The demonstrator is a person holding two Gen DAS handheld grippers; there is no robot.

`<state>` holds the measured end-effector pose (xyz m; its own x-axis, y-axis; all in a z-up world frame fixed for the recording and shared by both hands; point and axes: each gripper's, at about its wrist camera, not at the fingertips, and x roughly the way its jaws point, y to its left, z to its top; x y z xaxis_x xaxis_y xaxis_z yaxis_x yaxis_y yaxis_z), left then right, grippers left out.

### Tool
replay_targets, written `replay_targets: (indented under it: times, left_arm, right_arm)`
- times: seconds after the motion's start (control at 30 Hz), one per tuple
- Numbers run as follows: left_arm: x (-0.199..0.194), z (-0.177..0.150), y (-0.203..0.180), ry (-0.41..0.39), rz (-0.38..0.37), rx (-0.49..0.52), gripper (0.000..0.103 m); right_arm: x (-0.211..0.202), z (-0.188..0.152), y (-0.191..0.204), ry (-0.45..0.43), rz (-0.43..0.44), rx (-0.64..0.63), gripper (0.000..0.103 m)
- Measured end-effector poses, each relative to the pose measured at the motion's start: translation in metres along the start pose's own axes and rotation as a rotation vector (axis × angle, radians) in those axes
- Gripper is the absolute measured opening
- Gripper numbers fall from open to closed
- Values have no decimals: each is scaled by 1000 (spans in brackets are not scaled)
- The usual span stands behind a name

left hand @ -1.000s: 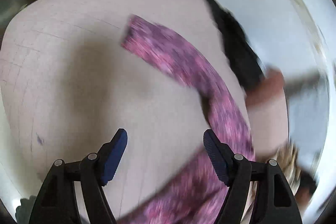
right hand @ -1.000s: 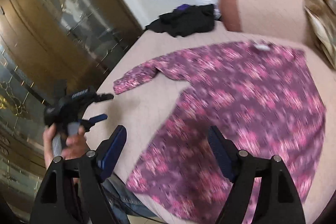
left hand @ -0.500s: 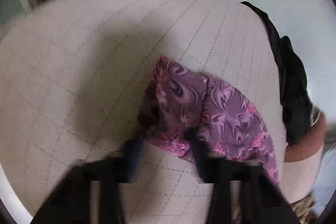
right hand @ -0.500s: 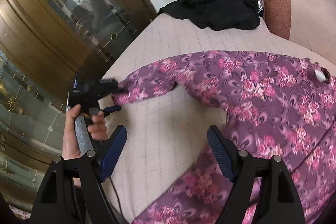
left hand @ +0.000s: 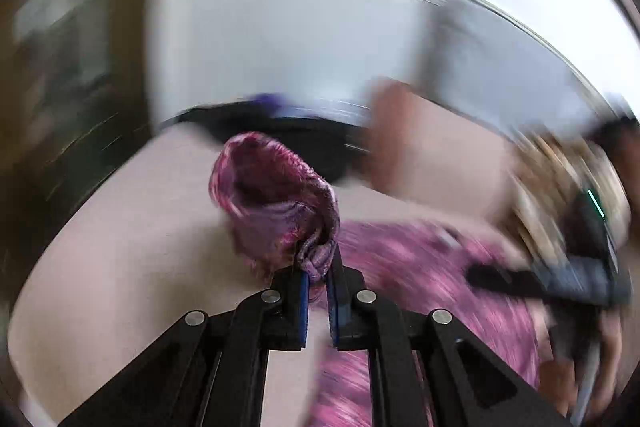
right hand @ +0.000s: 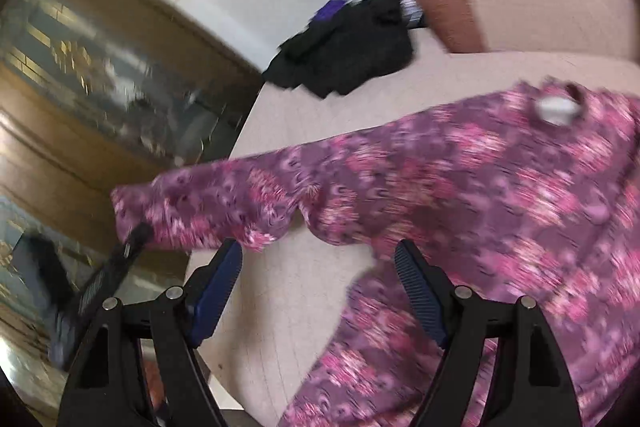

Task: Fold small clothes

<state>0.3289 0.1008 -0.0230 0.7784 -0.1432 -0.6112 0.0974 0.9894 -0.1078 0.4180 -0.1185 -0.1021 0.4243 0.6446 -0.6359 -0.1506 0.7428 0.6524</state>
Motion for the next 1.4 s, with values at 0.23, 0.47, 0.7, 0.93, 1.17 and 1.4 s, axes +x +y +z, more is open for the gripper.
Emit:
replay_targets:
  times: [0.23, 0.47, 0.7, 0.93, 1.17, 1.4]
  left_arm:
    - [30, -72, -128, 189, -182, 414, 6]
    - [38, -138, -198, 327, -241, 612, 7]
    - [53, -187, -224, 412, -253, 772, 32]
    - [39, -159, -213, 416, -472, 718, 68]
    - [104, -94, -111, 493, -312, 122, 81]
    - [140, -84, -36, 515, -244, -241, 81]
  right_arm:
    - [-66, -45, -108, -55, 27, 153, 79]
    - [-49, -98, -178, 34, 175, 274, 79]
    - [-35, -117, -206, 97, 275, 326, 79]
    - [-50, -114, -197, 119, 184, 251, 79]
    - [-32, -120, -174, 138, 40, 154, 37]
    - [-92, -109, -104, 3, 92, -17, 9]
